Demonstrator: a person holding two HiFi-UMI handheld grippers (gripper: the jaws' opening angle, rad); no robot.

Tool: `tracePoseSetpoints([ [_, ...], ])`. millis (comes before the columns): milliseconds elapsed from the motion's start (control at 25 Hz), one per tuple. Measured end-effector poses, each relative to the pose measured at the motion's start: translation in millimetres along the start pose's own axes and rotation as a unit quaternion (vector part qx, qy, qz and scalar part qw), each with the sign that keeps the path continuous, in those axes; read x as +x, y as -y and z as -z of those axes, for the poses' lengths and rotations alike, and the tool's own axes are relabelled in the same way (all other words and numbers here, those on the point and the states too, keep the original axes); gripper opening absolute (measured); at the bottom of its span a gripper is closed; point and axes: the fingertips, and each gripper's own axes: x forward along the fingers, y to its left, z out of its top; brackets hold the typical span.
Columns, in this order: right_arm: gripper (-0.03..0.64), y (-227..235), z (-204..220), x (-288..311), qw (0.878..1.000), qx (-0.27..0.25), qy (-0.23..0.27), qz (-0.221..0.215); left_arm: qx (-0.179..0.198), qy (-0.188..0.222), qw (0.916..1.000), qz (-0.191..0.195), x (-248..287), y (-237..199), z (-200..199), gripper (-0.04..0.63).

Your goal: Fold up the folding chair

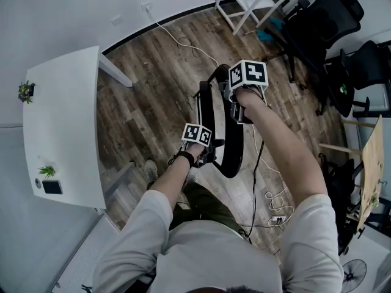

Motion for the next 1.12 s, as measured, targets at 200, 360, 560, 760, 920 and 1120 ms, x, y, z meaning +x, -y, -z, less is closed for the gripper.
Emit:
tracePoseSetpoints([
  [200, 0.153, -1.3, -0.6, -1.5, 1.0, 0.005, 0.004, -0.004, 0.009, -0.008, 0.9999, 0.009, 8.2, 9.2, -1.0, 0.327],
  [360, 0.159, -3.6, -1.1, -1.7, 1.0, 0.008, 0.007, -0.006, 0.024, -0.017, 0.9995, 0.015, 15.1, 15.8, -1.9, 0.314],
  [560, 0.16, -1.3, -1.5, -2.4, 1.0, 0.01, 0.008, -0.006, 0.04, -0.031, 0.9986, 0.014, 18.7, 18.6, -1.8, 0.307],
  [760, 0.16, 2.7, -1.4, -4.0, 1.0, 0.01, 0.009, -0.008, 0.05, -0.039, 0.998, 0.002, 24.3, 19.0, -2.7, 0.307],
  [920, 0.16, 3.0, -0.3, -2.9, 1.0, 0.011, 0.007, -0.009, 0.051, -0.037, 0.998, -0.003, 25.8, 17.4, -2.2, 0.31],
  [1120, 0.171, 9.7, -0.6, -5.2, 1.0, 0.017, 0.005, -0.018, 0.047, -0.032, 0.9984, -0.001, 28.1, 18.7, -2.2, 0.304],
])
